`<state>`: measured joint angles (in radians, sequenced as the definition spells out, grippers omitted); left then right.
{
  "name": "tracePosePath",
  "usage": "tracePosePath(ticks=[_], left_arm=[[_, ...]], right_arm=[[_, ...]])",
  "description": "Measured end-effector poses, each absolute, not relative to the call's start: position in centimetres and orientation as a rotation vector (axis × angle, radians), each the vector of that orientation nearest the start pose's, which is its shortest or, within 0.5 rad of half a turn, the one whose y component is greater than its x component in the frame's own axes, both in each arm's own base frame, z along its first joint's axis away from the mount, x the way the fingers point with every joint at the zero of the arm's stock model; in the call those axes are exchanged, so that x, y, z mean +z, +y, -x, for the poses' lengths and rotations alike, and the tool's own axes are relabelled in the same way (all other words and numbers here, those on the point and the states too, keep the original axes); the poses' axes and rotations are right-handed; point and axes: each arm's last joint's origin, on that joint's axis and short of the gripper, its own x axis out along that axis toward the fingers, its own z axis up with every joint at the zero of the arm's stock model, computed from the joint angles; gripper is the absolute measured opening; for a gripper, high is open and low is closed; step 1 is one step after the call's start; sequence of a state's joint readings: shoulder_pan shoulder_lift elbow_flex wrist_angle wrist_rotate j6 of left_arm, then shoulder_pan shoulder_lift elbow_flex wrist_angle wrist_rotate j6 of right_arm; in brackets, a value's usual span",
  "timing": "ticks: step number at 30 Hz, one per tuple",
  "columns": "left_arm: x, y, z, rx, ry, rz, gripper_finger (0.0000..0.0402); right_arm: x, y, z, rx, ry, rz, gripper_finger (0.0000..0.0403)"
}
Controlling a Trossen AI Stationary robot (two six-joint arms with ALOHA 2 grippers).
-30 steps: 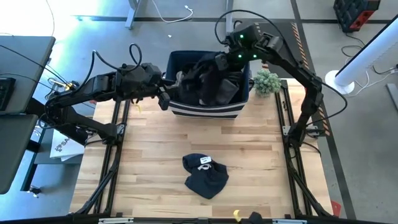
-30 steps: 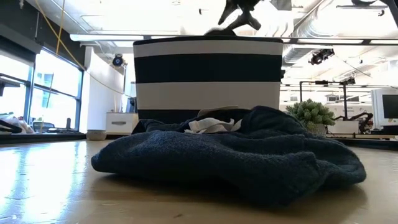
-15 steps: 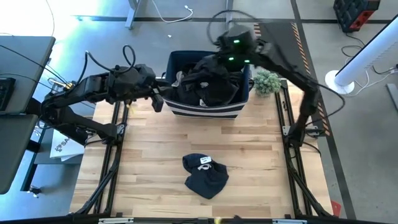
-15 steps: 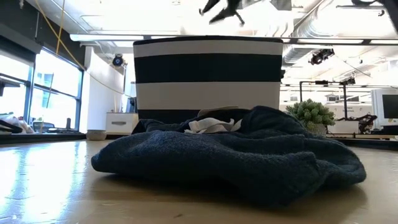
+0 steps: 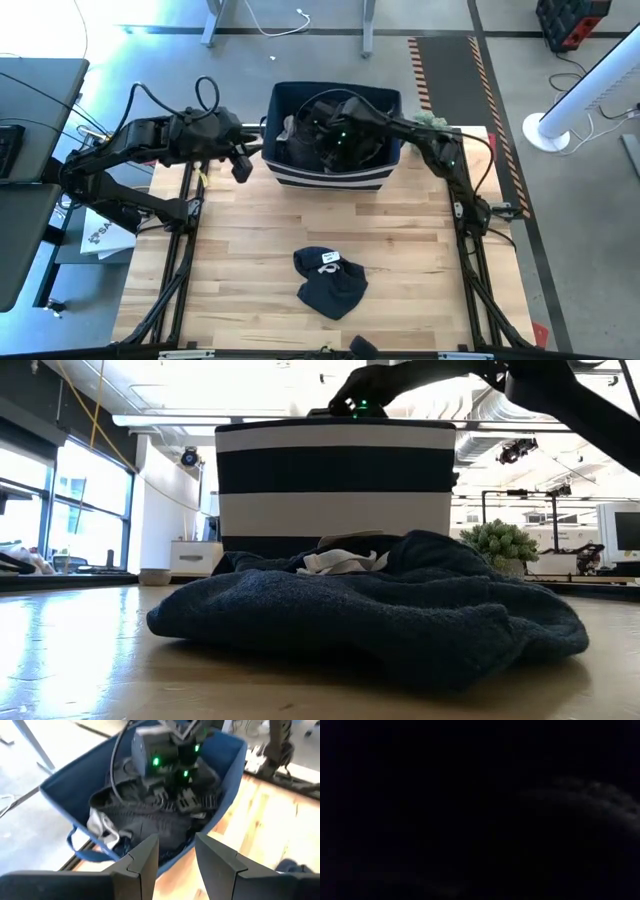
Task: Sort clothes
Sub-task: Put the black boxer into the blue bin, then put the blue shorts into the blue bin
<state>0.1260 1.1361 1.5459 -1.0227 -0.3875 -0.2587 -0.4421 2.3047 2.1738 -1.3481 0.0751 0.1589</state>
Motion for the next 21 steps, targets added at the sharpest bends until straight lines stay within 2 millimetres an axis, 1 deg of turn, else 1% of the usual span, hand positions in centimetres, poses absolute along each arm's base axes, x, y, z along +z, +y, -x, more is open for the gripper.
tracePosePath(ticks=[2, 4, 6, 8, 11, 13, 15, 19, 20, 21], left_arm=[[43.9, 3.4, -18.3, 0.574, 0.573, 0.162, 0.0126], [43.7, 3.4, -18.1, 0.580, 0.594, 0.172, 0.0126], [43.6, 3.4, -17.9, 0.585, 0.610, 0.179, 0.0126], [43.6, 3.4, -17.9, 0.588, 0.614, 0.176, 0.0126], [43.6, 3.4, -17.8, 0.603, 0.612, 0.171, 0.0126], [43.6, 3.4, -17.8, 0.603, 0.612, 0.170, 0.0126], [43.6, 3.4, -17.8, 0.604, 0.612, 0.170, 0.0126], [43.6, 3.4, -17.8, 0.601, 0.615, 0.165, 0.0126], [43.6, 3.4, -17.8, 0.598, 0.617, 0.157, 0.0126], [43.6, 3.4, -17.8, 0.593, 0.621, 0.144, 0.0126]], right_arm=[[23.0, -19.9, -41.1, -0.537, 1.440, -0.408, 0.0166], [24.6, -19.9, -40.7, -0.569, 1.394, -0.423, 0.0163], [26.9, -19.8, -40.2, -0.616, 1.326, -0.408, 0.0159], [30.6, -19.4, -39.3, -0.679, 1.226, -0.371, 0.0157], [37.8, -17.5, -36.3, -0.730, 1.012, -0.351, 0.0156], [41.3, -15.5, -34.6, -0.715, 0.895, -0.337, 0.0156], [43.7, -12.9, -33.7, -0.651, 0.804, -0.310, 0.0156], [47.3, -6.7, -32.4, -0.466, 0.666, -0.236, 0.0156], [47.9, -5.2, -32.2, -0.424, 0.642, -0.237, 0.0156], [48.0, -3.7, -32.3, -0.381, 0.637, -0.246, 0.0156]])
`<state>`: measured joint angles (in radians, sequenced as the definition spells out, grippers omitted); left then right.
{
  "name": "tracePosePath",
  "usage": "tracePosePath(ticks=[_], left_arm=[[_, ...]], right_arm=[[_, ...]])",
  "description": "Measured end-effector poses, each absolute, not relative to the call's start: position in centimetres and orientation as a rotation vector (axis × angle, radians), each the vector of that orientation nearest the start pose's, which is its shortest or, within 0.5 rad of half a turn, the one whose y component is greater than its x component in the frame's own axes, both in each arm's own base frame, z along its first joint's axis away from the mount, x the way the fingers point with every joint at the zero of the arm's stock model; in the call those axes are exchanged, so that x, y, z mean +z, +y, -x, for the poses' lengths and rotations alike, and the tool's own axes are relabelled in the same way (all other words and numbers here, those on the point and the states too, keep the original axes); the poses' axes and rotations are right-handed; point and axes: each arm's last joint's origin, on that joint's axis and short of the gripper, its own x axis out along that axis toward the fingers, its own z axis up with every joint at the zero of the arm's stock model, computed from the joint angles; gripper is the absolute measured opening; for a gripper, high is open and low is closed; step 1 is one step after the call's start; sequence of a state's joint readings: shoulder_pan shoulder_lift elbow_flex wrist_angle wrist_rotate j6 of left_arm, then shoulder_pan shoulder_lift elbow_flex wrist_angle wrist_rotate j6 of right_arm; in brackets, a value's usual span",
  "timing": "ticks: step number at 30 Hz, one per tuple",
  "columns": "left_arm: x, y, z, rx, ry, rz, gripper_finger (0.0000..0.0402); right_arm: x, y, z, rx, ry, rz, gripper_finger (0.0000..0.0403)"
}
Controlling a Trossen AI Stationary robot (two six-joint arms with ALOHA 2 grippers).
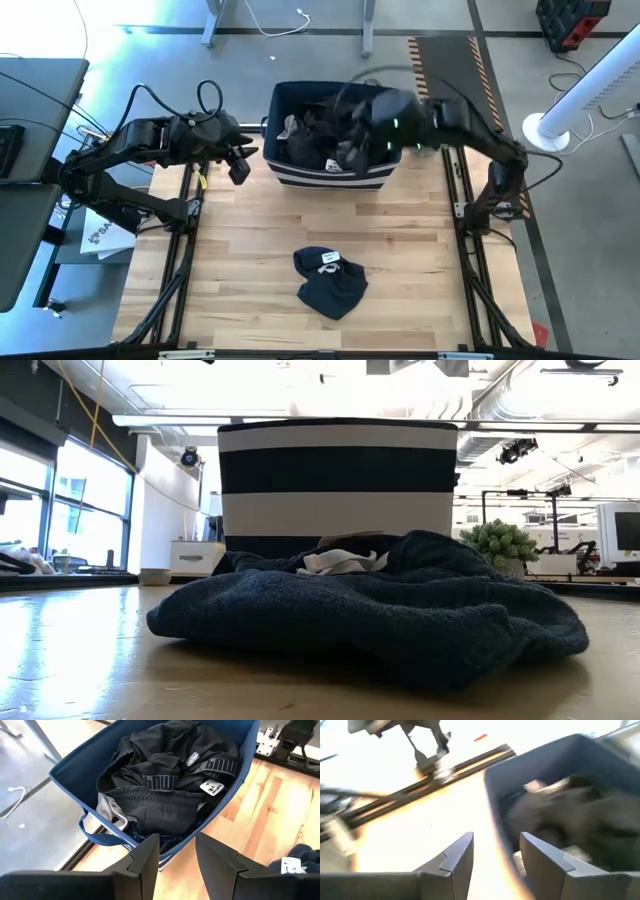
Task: Sort clothes
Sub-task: Put the blue shorts into the blue bin
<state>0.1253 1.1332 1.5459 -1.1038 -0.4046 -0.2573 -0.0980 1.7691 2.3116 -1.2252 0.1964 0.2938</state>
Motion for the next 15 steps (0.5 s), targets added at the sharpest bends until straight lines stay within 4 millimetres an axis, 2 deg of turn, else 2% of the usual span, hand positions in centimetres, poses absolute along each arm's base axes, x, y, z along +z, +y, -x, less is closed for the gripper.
tracePosePath(ticks=[3, 8, 11, 15], left_arm=[[43.6, 3.4, -17.8, 0.583, 0.630, 0.116, 0.0126], [43.6, 3.4, -17.9, 0.563, 0.647, 0.062, 0.0126], [43.6, 3.4, -17.8, 0.555, 0.653, 0.039, 0.0126], [43.6, 3.4, -17.9, 0.539, 0.662, 0.017, 0.0126]], right_arm=[[47.1, 0.3, -33.3, -0.293, 0.679, -0.301, 0.0156], [42.9, 6.0, -35.7, -0.151, 0.916, -0.249, 0.0156], [39.7, 8.0, -37.1, -0.073, 1.098, -0.225, 0.0156], [34.5, 9.3, -39.7, -0.050, 1.304, -0.111, 0.0156]])
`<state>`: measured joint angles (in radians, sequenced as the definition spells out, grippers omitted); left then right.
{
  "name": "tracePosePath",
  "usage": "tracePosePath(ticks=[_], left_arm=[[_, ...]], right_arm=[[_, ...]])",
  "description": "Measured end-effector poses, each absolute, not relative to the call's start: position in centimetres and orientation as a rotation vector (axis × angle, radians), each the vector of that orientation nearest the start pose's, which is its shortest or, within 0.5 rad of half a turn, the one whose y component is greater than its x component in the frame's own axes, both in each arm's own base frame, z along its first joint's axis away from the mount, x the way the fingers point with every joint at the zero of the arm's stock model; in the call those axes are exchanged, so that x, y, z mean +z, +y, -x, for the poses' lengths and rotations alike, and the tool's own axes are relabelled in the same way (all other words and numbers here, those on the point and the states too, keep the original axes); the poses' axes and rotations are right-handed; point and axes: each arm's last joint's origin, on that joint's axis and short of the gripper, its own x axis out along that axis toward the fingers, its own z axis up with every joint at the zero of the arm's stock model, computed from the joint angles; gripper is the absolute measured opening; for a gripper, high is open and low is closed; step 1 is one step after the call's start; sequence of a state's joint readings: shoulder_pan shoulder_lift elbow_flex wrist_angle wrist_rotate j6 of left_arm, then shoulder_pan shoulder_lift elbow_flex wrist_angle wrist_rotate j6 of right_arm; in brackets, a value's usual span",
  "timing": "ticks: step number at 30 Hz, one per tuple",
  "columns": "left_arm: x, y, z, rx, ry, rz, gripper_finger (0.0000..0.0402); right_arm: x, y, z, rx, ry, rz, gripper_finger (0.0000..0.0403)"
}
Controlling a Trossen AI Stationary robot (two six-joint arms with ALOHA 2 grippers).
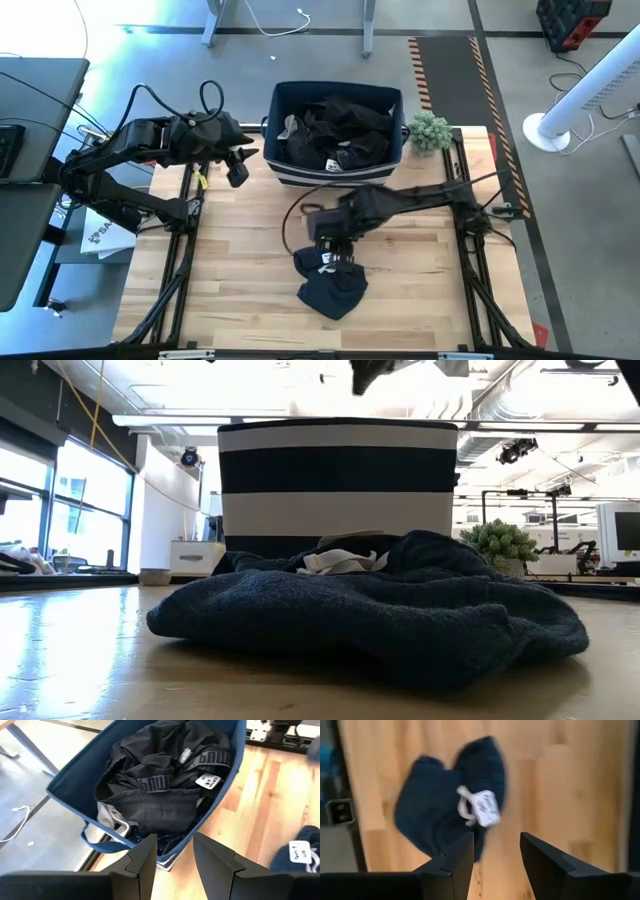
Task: Sort clothes
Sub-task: Put the blue shorts into the blue bin
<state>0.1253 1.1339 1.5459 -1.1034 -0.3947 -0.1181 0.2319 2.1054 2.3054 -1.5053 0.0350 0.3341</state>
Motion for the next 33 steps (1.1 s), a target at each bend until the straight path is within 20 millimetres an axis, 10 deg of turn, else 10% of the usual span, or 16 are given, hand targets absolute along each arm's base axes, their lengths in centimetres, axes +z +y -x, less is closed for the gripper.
tracePosePath(ticks=[8, 20, 33], left_arm=[[43.1, 2.9, -17.6, 0.413, 0.726, 0.069, 0.0126], [41.6, 1.7, -15.7, 0.361, 0.951, 0.188, 0.0126], [41.9, 1.7, -15.7, 0.369, 0.925, 0.099, 0.0126]], right_arm=[[29.6, 9.2, -44.0, 0.161, 1.316, -0.095, 0.0167], [21.0, 8.6, -43.1, 0.262, 1.568, -0.278, 0.0224], [13.5, 7.9, -42.0, -0.213, 1.523, -0.513, 0.0243]])
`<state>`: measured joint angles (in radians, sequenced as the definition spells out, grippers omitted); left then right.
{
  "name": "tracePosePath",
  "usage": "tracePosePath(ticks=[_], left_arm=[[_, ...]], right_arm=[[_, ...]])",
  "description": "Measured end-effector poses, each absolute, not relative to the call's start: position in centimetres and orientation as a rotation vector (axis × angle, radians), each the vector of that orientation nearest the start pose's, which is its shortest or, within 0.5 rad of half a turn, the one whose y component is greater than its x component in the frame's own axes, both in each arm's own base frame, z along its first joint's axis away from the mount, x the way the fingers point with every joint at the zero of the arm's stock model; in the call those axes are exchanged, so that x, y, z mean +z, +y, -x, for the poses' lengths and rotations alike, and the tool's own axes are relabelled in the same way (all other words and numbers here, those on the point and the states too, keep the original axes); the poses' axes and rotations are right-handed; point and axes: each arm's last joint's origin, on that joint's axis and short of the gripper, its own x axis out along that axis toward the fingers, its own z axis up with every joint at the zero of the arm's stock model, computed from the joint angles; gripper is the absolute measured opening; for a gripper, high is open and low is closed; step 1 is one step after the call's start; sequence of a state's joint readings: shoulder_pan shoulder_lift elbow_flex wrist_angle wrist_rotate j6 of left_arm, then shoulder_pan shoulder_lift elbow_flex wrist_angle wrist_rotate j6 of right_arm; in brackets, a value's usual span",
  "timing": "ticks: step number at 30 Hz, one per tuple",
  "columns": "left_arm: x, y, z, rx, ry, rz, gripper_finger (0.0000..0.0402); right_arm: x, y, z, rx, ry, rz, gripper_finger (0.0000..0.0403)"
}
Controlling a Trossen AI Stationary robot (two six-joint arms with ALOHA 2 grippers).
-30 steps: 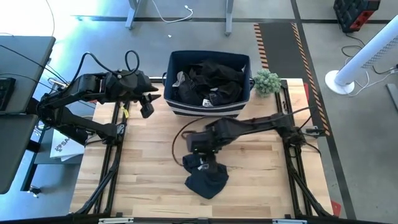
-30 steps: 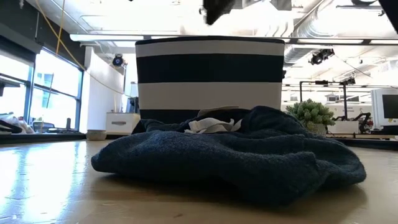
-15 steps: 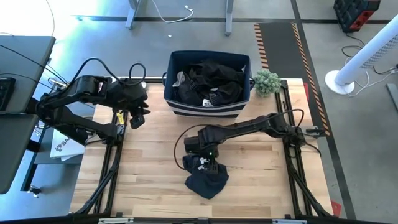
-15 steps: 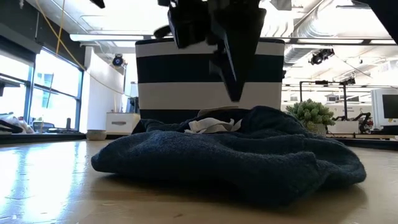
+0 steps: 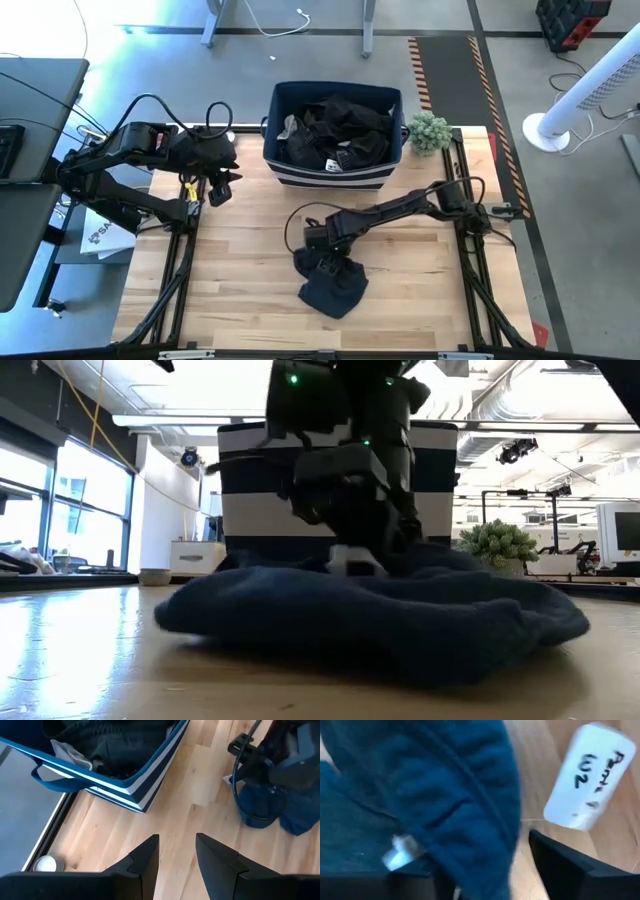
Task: Sort clothes
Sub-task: Put the blue shorts into the blue bin
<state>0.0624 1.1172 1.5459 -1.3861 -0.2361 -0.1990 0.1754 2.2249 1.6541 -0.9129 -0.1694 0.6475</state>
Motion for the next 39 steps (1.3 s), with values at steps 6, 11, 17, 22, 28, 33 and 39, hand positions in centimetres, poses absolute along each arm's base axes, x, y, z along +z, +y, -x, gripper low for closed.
tracePosePath(ticks=[6, 11, 17, 22, 28, 33, 39], left_arm=[[41.7, 1.7, -15.8, 0.386, 0.920, 0.104, 0.0126], [41.9, 1.8, -16.2, 0.404, 0.874, 0.134, 0.0126], [42.5, 1.8, -16.9, 0.408, 0.774, 0.164, 0.0126], [43.2, 1.9, -17.5, 0.416, 0.677, 0.169, 0.0126], [43.6, 2.0, -17.8, 0.441, 0.610, 0.166, 0.0126], [43.8, 2.1, -17.9, 0.467, 0.585, 0.160, 0.0126], [44.2, 2.2, -18.2, 0.493, 0.526, 0.159, 0.0126]], right_arm=[[13.3, 7.3, -40.0, -0.210, 1.726, -0.495, 0.0086], [19.5, 5.8, -41.2, -0.031, 1.597, -0.353, 0.0026], [33.2, 1.3, -40.7, 0.078, 1.245, -0.352, 0.0010], [44.6, -3.6, -38.1, 0.050, 0.697, -0.432, 0.0018], [50.4, -8.7, -33.6, -0.241, 0.196, -0.440, 0.0007], [51.3, -12.0, -30.8, -0.583, 0.153, -0.361, 0.0010], [45.7, -15.2, -30.6, -0.744, 0.514, -0.486, 0.0015]])
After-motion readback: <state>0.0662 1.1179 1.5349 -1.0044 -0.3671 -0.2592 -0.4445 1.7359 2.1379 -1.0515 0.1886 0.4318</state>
